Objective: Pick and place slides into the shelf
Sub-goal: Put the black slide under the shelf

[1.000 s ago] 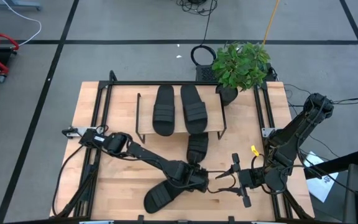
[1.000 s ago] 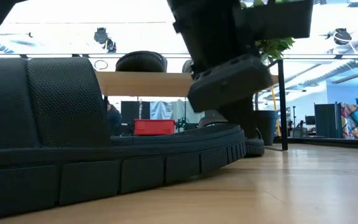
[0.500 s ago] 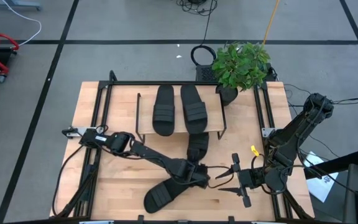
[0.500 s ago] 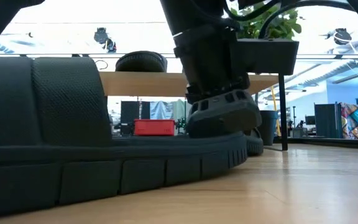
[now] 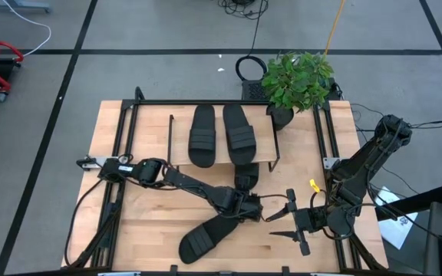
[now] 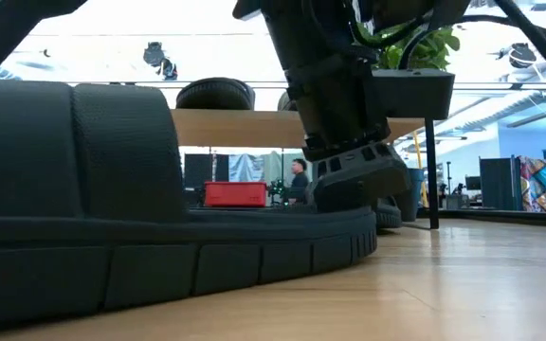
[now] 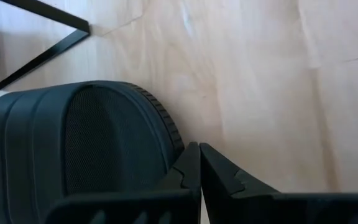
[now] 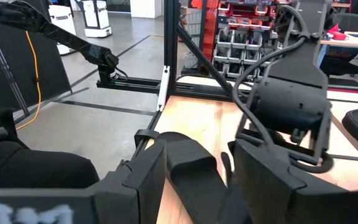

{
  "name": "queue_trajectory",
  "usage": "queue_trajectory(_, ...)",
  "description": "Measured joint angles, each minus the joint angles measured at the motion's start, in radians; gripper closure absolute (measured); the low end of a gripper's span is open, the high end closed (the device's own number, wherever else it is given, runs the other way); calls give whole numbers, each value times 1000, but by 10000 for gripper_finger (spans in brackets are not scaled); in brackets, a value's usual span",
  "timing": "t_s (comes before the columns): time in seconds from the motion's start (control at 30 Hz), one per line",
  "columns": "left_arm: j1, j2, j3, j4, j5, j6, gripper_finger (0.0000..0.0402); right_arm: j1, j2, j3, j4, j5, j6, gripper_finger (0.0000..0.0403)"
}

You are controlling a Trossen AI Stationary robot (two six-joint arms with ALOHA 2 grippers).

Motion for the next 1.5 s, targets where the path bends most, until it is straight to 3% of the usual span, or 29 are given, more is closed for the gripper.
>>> queue_trajectory(0.2,18,0,0,0,2,11,401,0,0,0,-1,-1,0,225)
queue_trajectory(0.43,-35,-21,6,2,5,83,392,20,0,0,0,-2,-47,225)
queue_trajectory(0.67,-88,-41,8,45,-135,168,376,26,-1,-1,22,0,-71,225)
queue_trajectory(0.83,-149,-118,8,18,-266,165,393,43,-1,-1,2,5,-98,230)
queue_trajectory(1.0,-225,-224,7,-108,-310,106,397,93,-2,0,0,109,-144,272)
queue_trajectory(1.17,-287,-322,-10,-214,-382,45,399,150,-17,-1,-2,185,-178,343)
queue_trajectory(1.3,-311,-440,-118,-241,-403,-21,400,171,-18,-1,-31,184,-187,395)
queue_trajectory(1.4,-337,-565,-272,-192,-408,-56,401,171,-18,0,-73,184,-160,395)
queue_trajectory(1.5,-369,-715,-468,-32,-418,-59,401,168,-25,-1,-133,188,-129,400)
